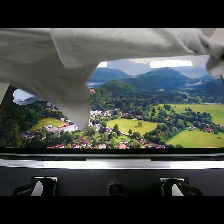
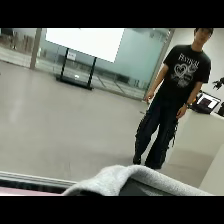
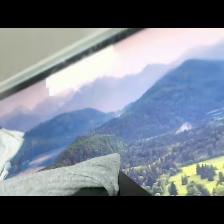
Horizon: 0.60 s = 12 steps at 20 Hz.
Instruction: Fold the shirts.
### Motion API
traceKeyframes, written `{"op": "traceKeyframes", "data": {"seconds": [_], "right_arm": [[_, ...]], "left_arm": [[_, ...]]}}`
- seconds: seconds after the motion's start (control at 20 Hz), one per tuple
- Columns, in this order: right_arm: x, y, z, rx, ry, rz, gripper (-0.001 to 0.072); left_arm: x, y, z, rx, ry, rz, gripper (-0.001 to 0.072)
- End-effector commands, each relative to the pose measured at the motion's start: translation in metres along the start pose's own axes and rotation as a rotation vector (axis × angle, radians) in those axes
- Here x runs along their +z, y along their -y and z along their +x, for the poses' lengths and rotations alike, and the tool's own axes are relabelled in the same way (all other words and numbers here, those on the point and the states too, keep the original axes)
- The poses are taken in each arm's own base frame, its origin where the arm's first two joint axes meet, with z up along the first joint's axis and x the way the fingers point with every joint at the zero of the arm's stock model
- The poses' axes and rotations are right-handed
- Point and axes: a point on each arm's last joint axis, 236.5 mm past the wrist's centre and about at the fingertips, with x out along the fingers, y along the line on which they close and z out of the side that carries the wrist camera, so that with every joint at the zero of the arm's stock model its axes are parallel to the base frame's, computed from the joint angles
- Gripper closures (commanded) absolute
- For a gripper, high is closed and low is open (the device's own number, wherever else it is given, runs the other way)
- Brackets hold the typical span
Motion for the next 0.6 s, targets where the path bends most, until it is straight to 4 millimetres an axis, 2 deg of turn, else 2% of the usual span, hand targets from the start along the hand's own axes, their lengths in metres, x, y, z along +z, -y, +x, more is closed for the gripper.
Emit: {"op": "traceKeyframes", "data": {"seconds": [0.0,0.15,0.2,0.3,0.4,0.45,0.55], "right_arm": [[0.0,-0.004,-0.058,-0.019,0.088,-0.016,0.0669],[-0.013,0.016,-0.076,-0.116,0.065,-0.031,0.0668],[-0.024,0.024,-0.077,-0.147,0.017,-0.039,0.0668],[-0.06,0.038,-0.072,-0.201,-0.159,-0.049,0.0668],[-0.102,0.055,-0.059,-0.254,-0.388,-0.036,0.0668],[-0.112,0.061,-0.045,-0.258,-0.44,-0.031,0.0668],[-0.141,0.076,-0.013,-0.273,-0.562,0.0,0.0668]], "left_arm": [[0.011,0.029,-0.023,-0.043,0.009,0.046,0.0678],[-0.002,0.029,-0.023,-0.045,-0.046,0.084,0.0677],[-0.011,0.025,-0.022,-0.037,-0.088,0.097,0.0677],[-0.042,0.014,-0.018,-0.025,-0.205,0.09,0.0677],[-0.091,-0.007,-0.008,-0.012,-0.356,0.028,0.0678],[-0.12,-0.021,-0.002,0.0,-0.427,-0.019,0.0677],[-0.195,-0.055,0.008,0.026,-0.587,-0.107,0.0678]]}}
